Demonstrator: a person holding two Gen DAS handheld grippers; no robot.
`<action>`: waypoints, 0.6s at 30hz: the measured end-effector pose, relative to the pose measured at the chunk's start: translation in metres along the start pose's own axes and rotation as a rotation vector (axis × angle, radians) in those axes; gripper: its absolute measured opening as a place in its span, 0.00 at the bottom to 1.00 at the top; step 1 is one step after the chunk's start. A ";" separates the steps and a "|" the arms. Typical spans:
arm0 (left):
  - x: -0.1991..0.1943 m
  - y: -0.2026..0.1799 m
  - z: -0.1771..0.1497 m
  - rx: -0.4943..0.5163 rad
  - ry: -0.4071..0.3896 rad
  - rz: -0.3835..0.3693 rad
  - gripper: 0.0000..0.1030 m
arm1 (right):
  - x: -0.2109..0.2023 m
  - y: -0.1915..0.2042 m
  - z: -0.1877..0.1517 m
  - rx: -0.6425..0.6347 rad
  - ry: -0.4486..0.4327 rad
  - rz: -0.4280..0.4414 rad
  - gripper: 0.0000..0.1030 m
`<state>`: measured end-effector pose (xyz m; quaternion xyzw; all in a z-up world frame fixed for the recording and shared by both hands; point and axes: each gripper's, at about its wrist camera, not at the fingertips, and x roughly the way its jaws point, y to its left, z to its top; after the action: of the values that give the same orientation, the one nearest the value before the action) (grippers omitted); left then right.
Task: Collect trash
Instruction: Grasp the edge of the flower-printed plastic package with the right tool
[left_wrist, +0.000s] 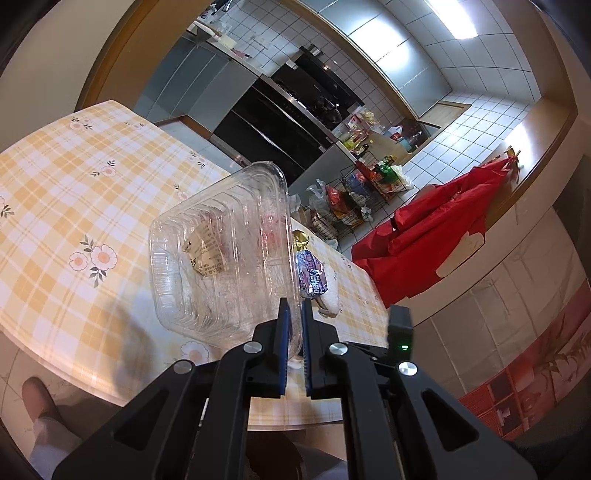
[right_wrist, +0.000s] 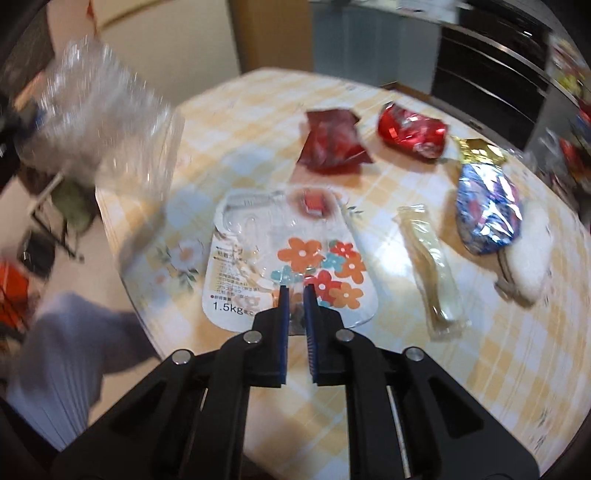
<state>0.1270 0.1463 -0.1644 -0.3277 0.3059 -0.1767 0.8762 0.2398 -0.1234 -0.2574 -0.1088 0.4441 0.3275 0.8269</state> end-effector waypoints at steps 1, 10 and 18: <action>-0.002 -0.001 0.000 0.001 0.000 0.002 0.06 | -0.006 0.000 -0.001 0.015 -0.017 -0.002 0.11; -0.022 -0.018 -0.003 0.013 -0.018 -0.013 0.06 | -0.059 0.003 -0.012 0.068 -0.121 -0.042 0.11; -0.042 -0.037 -0.008 0.035 -0.036 -0.034 0.06 | -0.101 0.008 -0.026 0.080 -0.168 -0.075 0.04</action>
<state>0.0859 0.1376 -0.1265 -0.3205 0.2812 -0.1912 0.8841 0.1782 -0.1748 -0.1909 -0.0642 0.3817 0.2863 0.8765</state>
